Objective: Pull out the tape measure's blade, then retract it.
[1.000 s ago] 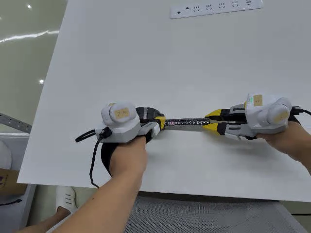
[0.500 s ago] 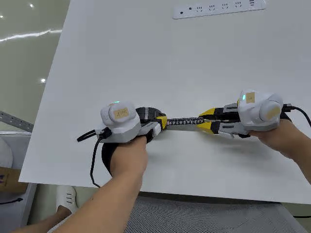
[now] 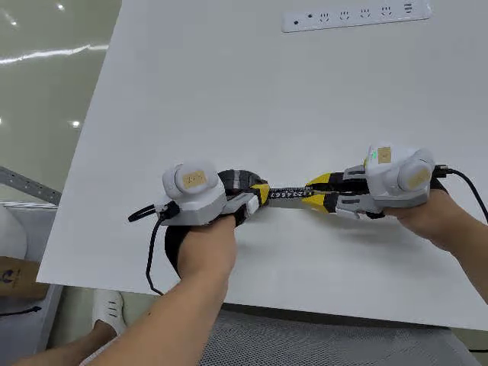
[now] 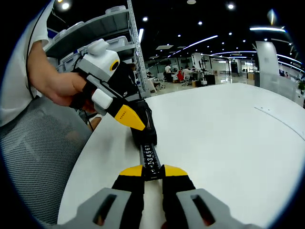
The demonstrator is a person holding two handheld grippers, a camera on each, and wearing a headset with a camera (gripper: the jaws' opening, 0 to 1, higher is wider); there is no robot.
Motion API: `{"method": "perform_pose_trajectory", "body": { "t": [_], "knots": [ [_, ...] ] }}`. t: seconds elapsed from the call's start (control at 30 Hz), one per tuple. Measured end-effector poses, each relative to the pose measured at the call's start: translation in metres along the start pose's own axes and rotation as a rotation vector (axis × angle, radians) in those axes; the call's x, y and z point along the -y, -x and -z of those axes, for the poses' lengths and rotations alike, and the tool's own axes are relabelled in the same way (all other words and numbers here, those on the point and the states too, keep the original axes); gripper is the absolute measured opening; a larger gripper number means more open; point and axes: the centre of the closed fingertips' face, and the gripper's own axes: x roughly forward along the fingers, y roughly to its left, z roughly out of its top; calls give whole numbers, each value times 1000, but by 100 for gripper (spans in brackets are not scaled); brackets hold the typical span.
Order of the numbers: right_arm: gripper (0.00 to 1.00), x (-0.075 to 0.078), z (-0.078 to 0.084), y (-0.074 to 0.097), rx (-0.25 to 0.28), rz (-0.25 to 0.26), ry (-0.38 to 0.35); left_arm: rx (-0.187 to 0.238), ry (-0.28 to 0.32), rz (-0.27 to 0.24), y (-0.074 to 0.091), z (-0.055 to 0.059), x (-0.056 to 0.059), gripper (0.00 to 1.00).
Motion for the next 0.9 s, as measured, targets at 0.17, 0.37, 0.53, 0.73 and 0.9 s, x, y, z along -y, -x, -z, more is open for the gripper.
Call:
{"method": "perform_pose_trajectory", "body": {
  "t": [0.17,0.37,0.53,0.73,0.9],
  "knots": [
    [11,0,-3,-8,5,-6,-2,-1,17,6,0,0,-1,56],
    [11,-2,-6,-17,4,-16,-3,6,27,12,0,0,-1,57],
    [11,-3,-6,-21,5,-23,-8,8,38,17,1,0,-1,57],
    [11,-5,-11,-35,8,-34,-10,8,48,22,1,-1,-2,57],
    [11,-7,-14,-45,1,-47,-3,9,49,22,1,-1,-2,57]
  ]
}}
